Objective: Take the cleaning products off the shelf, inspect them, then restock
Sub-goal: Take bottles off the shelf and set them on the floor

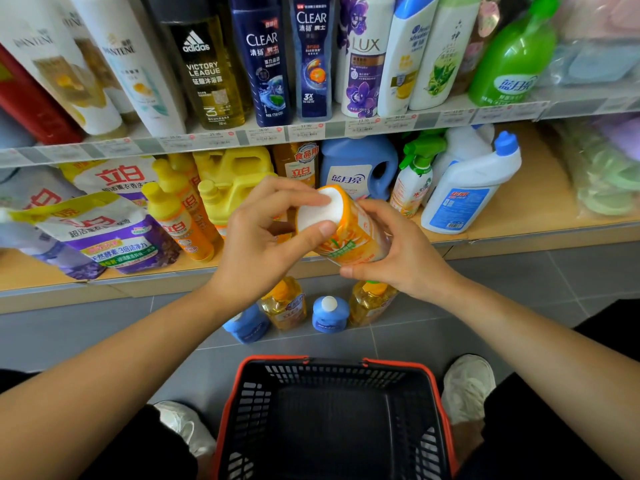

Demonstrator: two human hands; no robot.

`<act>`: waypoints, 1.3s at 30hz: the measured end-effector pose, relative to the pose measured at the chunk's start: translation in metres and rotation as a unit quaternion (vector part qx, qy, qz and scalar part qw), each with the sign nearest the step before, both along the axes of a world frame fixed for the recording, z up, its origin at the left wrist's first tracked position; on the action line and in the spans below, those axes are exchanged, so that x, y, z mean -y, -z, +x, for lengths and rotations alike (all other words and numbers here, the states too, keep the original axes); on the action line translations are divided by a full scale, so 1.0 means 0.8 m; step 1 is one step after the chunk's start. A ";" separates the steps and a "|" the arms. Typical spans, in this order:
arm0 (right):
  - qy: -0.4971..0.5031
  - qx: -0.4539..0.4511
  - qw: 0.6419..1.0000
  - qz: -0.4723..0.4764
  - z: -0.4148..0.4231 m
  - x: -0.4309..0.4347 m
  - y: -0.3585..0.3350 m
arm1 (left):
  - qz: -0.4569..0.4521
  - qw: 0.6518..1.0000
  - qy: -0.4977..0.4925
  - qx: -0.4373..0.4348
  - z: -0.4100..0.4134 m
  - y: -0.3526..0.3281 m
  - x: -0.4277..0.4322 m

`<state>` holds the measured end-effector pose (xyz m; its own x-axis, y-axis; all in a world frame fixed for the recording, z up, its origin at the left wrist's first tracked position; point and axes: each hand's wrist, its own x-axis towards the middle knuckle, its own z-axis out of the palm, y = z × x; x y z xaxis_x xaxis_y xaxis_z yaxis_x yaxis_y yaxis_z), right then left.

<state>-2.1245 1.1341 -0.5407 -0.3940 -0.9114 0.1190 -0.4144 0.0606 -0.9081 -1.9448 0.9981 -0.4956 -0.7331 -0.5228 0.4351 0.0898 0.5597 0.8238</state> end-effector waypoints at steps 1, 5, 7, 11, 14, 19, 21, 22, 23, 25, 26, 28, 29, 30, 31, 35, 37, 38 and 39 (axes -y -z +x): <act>0.000 -0.001 1.000 0.001 0.000 0.000 -0.001 | 0.027 1.000 0.000 0.004 -0.001 0.000 0.003; -0.004 -0.015 1.000 -0.003 0.002 0.000 -0.006 | 0.169 0.985 0.014 0.019 -0.005 0.001 0.016; -0.008 -0.025 1.000 -0.004 0.003 0.000 -0.006 | 0.188 0.982 0.013 0.020 -0.006 0.002 0.020; -0.012 -0.028 1.000 0.007 0.004 -0.001 -0.007 | 0.232 0.973 0.011 0.006 -0.007 0.003 0.021; -0.010 -0.028 1.000 0.002 0.004 -0.002 -0.006 | 0.232 0.973 0.014 0.001 -0.007 0.001 0.022; -0.008 0.001 1.000 -0.007 0.004 0.001 -0.009 | 0.090 0.994 0.056 0.005 -0.004 0.003 0.016; 0.003 0.006 1.000 -0.010 0.001 0.003 -0.010 | 0.097 0.993 0.068 0.013 -0.003 0.005 0.014; 0.009 0.008 1.000 -0.008 -0.001 0.004 -0.009 | 0.115 0.991 0.074 0.012 -0.003 0.005 0.013; 0.014 0.012 1.000 -0.005 -0.002 0.004 -0.009 | 0.143 0.987 0.079 0.006 -0.003 0.005 0.011; 0.020 0.039 0.999 0.000 -0.003 0.005 -0.007 | 0.206 0.975 0.079 -0.007 -0.005 0.009 0.008; 0.023 0.060 0.998 0.000 -0.003 0.005 -0.006 | 0.225 0.972 0.067 -0.001 -0.006 0.013 0.007; 0.032 0.106 0.994 -0.013 -0.002 0.005 -0.006 | 0.217 0.973 0.050 0.056 -0.008 0.025 0.006; 0.039 0.132 0.990 -0.023 -0.002 0.006 -0.007 | 0.196 0.974 0.055 0.103 -0.009 0.033 0.007; 0.046 0.155 0.986 -0.034 -0.003 0.006 -0.008 | 0.171 0.971 0.068 0.156 -0.010 0.042 0.008; 0.050 0.175 0.982 -0.043 -0.004 0.006 -0.009 | 0.146 0.964 0.083 0.206 -0.011 0.051 0.010; 0.061 0.222 0.970 -0.072 -0.006 0.007 -0.010 | 0.091 0.925 0.142 0.341 -0.011 0.079 0.011; 0.071 0.227 0.967 -0.087 -0.008 0.008 -0.006 | 0.059 0.921 0.157 0.352 -0.010 0.087 0.006; 0.073 0.231 0.966 -0.092 -0.009 0.008 -0.005 | 0.046 0.924 0.158 0.345 -0.009 0.090 0.003; 0.073 0.233 0.965 -0.097 -0.011 0.007 -0.006 | 0.040 0.929 0.153 0.336 -0.008 0.092 0.002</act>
<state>-2.1333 1.1283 -0.5362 -0.5686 -0.8204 0.0604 0.0421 -0.1024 -0.9939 -1.9509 0.9968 -0.5693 -0.9445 -0.2566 -0.2049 -0.3145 0.5271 0.7895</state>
